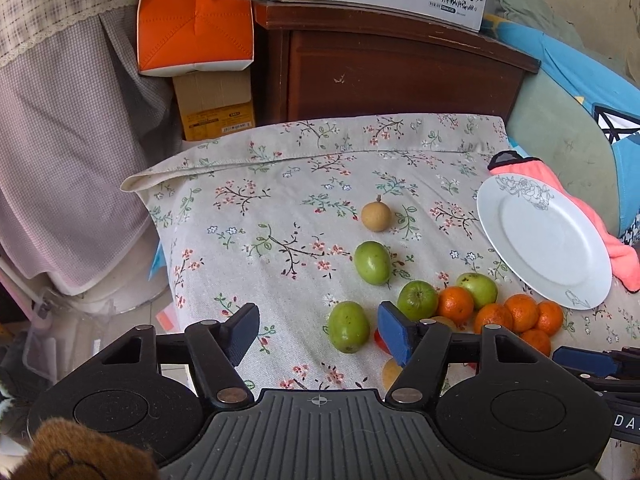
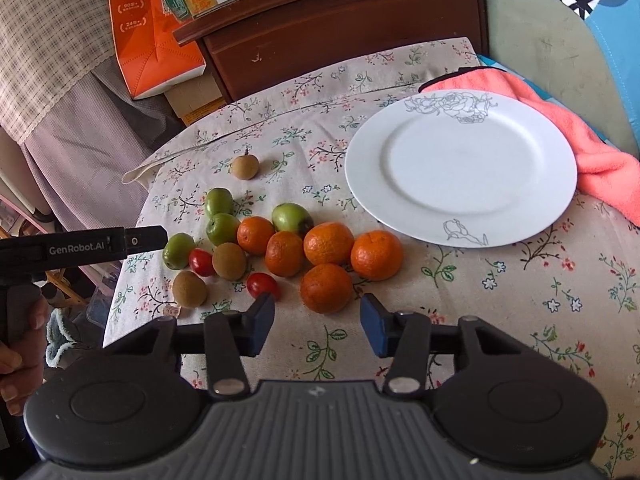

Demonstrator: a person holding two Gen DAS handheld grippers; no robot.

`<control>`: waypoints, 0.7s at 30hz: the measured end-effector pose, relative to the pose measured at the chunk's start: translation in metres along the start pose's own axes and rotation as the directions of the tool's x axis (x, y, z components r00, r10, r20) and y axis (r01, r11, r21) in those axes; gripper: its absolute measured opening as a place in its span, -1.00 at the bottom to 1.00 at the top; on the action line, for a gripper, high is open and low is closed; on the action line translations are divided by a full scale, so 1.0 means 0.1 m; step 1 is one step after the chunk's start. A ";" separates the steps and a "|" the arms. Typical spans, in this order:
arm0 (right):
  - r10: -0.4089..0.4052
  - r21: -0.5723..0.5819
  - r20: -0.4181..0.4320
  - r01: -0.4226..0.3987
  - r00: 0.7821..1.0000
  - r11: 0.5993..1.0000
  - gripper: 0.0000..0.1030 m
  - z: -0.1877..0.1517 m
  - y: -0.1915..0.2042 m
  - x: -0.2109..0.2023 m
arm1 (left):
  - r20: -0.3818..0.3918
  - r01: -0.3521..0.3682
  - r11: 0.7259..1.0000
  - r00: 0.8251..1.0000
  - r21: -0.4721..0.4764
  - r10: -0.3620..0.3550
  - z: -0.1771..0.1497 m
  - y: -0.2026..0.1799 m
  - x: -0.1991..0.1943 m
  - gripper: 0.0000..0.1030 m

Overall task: Organize fruits
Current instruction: 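Grasp a green jujube with the left tool while the right tool grasps a tangerine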

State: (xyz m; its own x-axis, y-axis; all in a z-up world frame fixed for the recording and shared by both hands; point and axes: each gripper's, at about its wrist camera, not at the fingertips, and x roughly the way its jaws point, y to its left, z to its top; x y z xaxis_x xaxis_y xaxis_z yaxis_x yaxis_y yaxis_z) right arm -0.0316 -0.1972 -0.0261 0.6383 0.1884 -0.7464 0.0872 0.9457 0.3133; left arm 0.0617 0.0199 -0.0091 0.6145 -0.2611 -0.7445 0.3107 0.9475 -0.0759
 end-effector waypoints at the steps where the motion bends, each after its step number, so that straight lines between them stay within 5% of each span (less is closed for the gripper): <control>1: -0.002 -0.003 0.002 0.002 1.000 1.000 -0.10 0.00 0.01 0.01 | -0.002 0.006 1.000 1.000 0.000 -0.006 0.00 0.00 0.01 0.17; 10: -0.007 -0.001 -0.003 0.007 1.000 1.000 -0.25 -0.01 0.01 0.08 | -0.004 0.029 1.000 1.000 0.011 -0.029 -0.04 -0.06 0.15 0.04; 19: -0.007 0.015 0.003 0.007 1.000 1.000 -0.34 -0.01 0.00 0.11 | -0.018 0.029 1.000 0.999 0.008 -0.029 -0.05 -0.07 0.26 -0.27; 21: -0.007 0.019 0.006 0.007 1.000 1.000 -0.43 -0.01 -0.01 0.12 | -0.031 0.037 0.999 0.999 0.019 -0.036 -0.07 -0.08 0.28 -0.48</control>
State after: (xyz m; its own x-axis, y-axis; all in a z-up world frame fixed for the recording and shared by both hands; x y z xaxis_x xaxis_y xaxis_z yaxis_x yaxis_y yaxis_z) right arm -0.0246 -0.1954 -0.0354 0.6424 0.1801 -0.7449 0.1062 0.9417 0.3193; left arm 0.0715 0.0059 -0.0336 0.5800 -0.2891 -0.7616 0.3463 0.9337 -0.0907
